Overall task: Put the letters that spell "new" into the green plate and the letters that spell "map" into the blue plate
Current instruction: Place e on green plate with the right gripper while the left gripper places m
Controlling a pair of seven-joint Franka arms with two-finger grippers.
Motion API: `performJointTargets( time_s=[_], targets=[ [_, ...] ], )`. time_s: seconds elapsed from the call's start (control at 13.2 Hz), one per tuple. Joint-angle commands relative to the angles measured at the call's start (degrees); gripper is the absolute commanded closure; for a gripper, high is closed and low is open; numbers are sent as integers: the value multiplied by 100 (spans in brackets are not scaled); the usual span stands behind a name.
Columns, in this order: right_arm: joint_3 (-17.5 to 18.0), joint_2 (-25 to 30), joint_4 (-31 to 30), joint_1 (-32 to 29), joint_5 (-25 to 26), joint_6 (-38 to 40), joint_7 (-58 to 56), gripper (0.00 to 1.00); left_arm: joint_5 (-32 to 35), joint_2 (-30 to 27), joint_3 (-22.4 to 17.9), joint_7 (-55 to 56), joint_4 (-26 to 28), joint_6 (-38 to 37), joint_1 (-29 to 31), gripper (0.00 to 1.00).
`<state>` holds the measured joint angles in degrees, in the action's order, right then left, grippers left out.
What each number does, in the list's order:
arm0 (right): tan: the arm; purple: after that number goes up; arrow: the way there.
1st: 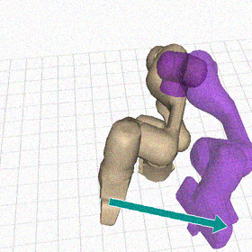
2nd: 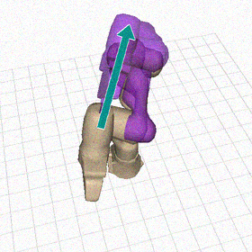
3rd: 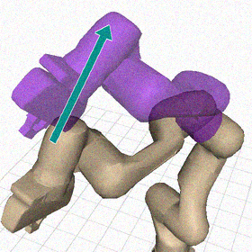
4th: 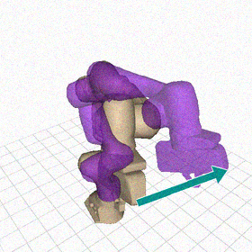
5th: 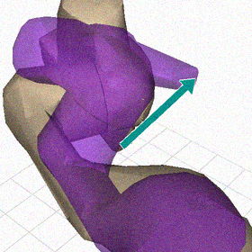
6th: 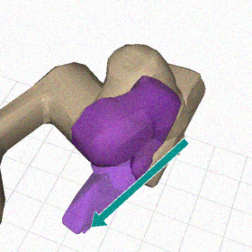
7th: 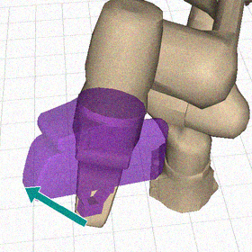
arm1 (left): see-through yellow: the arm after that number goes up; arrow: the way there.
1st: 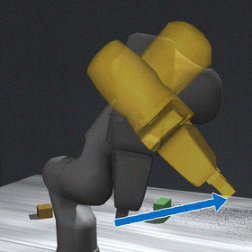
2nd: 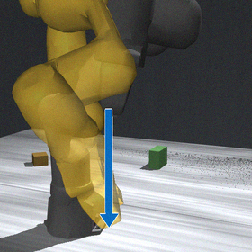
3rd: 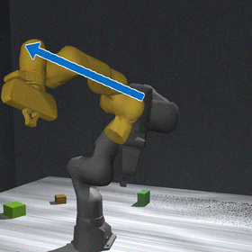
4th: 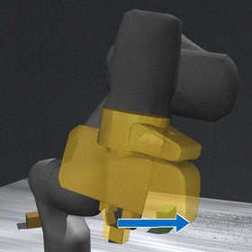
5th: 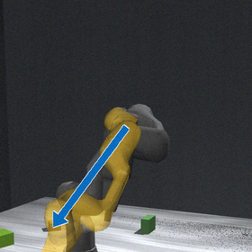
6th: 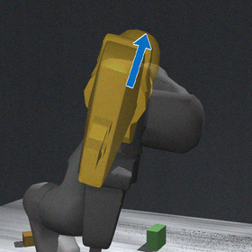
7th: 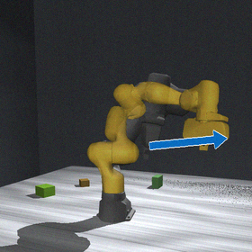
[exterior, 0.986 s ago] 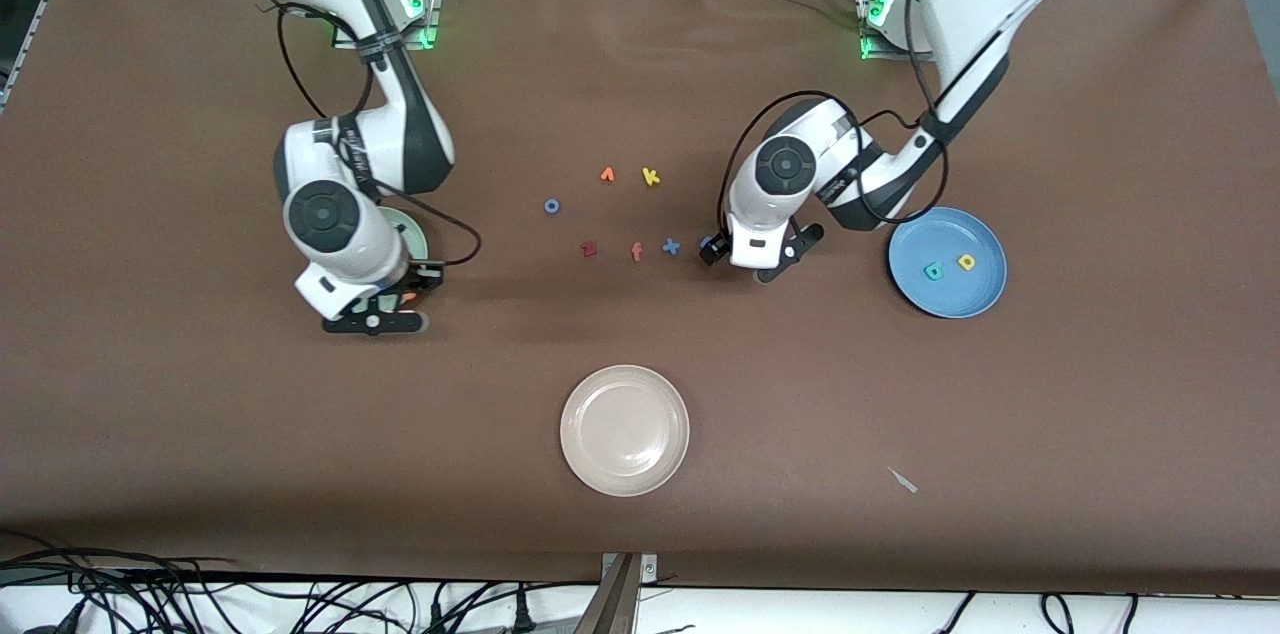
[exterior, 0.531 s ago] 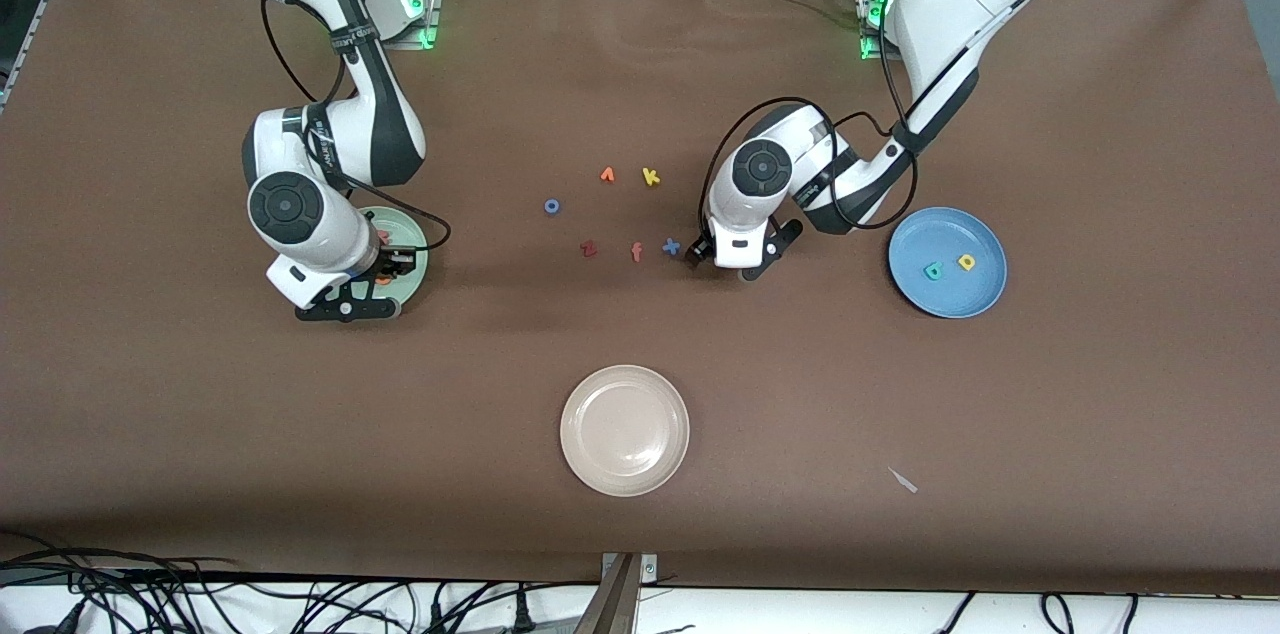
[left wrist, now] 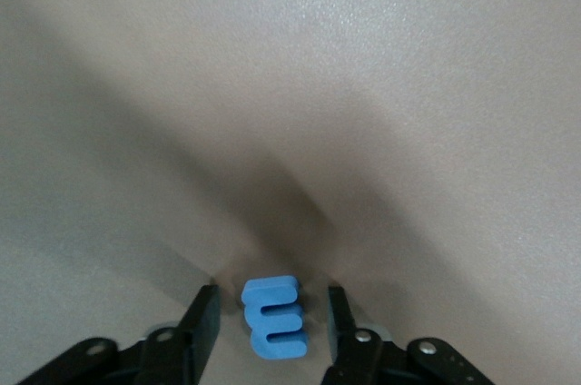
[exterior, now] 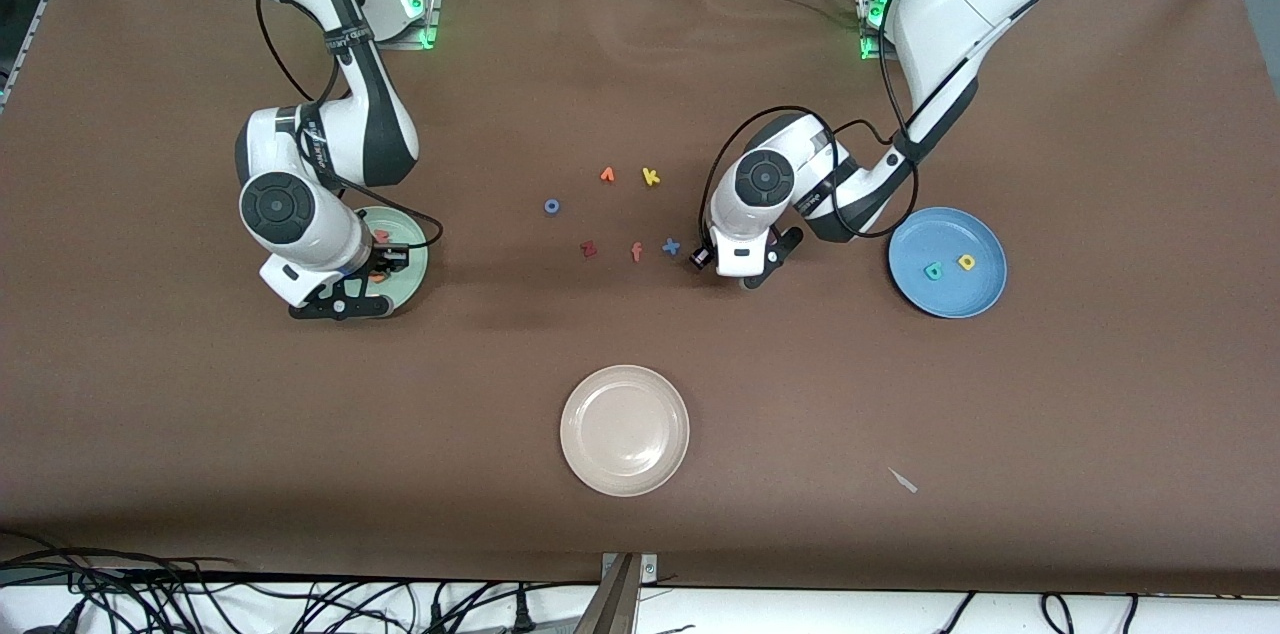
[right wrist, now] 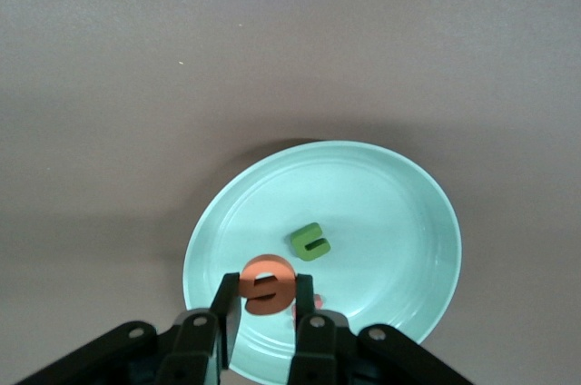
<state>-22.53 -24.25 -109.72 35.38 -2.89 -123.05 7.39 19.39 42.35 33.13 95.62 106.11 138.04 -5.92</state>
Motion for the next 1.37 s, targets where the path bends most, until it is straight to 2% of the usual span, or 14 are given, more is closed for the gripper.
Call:
performJointTargets(
  time_s=[0.0,0.15,0.3,0.46,0.61,0.76,0.91,0.99,1.06,1.29],
  targets=[
    [-41,201,-234,39,-72,-44,-132,79,21,107,-70,27,-108,-66,-85,75],
    [-41,201,-242,31,-72,-52,-141,79,29,107,-78,-9,-108,-84,-85,88],
    [-59,192,-330,22,-72,-122,-219,79,187,37,-70,-26,-117,-128,-50,91],
    [-85,158,-566,22,-72,-516,-360,79,284,-278,-43,-271,-117,-337,90,94],
    [-85,148,-655,22,-229,-589,-352,79,197,-604,96,-1329,-117,-820,545,96],
    [-50,87,-1014,31,-782,-955,-378,78,170,-859,254,-2429,-108,-1417,1125,96],
    [-50,61,-1278,31,-853,-1158,-440,74,170,-1018,448,-3536,-99,-2050,1784,96],
    [-50,0,-1349,31,-854,-1360,-440,59,170,-1071,545,-4047,-90,-2349,2118,96],
    [-41,-27,-1367,31,-863,-1397,-362,2,170,-1063,615,-4539,-38,-2499,2408,96],
    [-50,86,-1254,31,-854,-1214,-396,0,248,-1027,607,-5604,225,-2510,2989,96]
  ],
)
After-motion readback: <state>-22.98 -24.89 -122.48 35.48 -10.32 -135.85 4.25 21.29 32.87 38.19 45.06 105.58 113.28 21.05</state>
